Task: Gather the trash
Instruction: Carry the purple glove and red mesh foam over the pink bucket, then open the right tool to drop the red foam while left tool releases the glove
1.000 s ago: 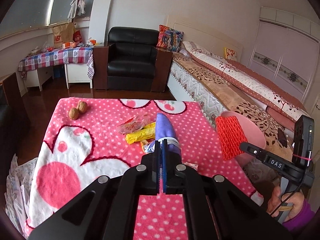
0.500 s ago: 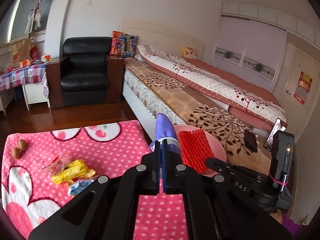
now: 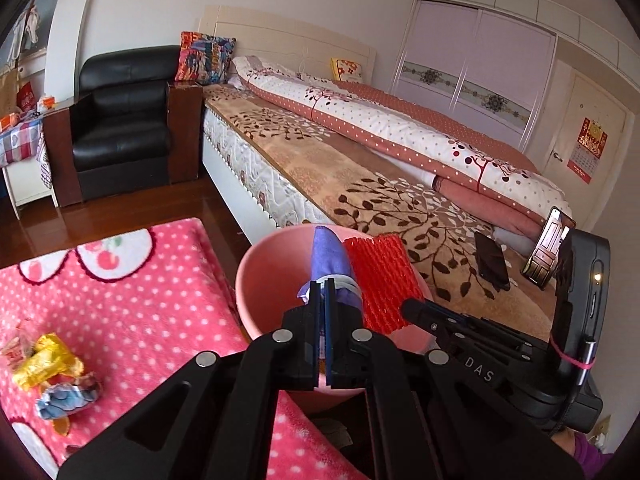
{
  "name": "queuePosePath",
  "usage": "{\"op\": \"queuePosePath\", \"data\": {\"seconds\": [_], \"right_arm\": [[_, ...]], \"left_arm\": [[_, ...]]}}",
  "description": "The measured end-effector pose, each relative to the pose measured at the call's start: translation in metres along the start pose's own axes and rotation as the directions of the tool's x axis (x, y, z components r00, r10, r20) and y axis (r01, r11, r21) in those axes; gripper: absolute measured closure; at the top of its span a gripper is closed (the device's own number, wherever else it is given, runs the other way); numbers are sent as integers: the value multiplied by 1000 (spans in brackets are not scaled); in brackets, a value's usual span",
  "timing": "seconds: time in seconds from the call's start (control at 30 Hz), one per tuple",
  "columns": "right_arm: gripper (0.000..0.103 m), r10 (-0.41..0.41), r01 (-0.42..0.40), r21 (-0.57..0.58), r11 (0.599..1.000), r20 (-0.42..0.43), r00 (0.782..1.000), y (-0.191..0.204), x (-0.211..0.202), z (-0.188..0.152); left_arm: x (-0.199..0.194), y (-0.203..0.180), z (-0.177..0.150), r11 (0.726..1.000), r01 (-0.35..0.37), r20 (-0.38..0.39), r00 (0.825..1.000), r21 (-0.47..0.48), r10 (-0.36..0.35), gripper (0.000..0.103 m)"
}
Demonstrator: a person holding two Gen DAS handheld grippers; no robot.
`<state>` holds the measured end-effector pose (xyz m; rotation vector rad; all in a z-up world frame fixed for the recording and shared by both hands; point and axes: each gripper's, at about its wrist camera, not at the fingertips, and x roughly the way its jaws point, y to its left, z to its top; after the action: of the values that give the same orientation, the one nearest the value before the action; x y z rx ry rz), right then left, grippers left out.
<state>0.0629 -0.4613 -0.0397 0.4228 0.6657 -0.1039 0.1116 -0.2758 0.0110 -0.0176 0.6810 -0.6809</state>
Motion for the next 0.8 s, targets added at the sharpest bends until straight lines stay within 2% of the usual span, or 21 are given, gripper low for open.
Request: {"op": "queuePosePath", "data": {"seconds": [0.4, 0.57, 0.7, 0.8], "right_arm": [[91, -19, 18, -19, 1000, -10, 1000, -1, 11, 1], [72, -26, 26, -25, 999, 4, 1000, 3, 7, 4], [64, -15, 16, -44, 999, 21, 1000, 11, -1, 5], [63, -4, 6, -55, 998, 23, 1000, 20, -6, 3]], "left_arm": [[11, -1, 1, 999, 14, 7, 1000, -45, -13, 101], [5, 1, 6, 998, 37, 23, 999, -49, -36, 101], [-4, 1, 5, 998, 57, 33, 998, -26, -56, 101], [-13, 1, 3, 999, 52, 49, 997, -2, -52, 101]]}}
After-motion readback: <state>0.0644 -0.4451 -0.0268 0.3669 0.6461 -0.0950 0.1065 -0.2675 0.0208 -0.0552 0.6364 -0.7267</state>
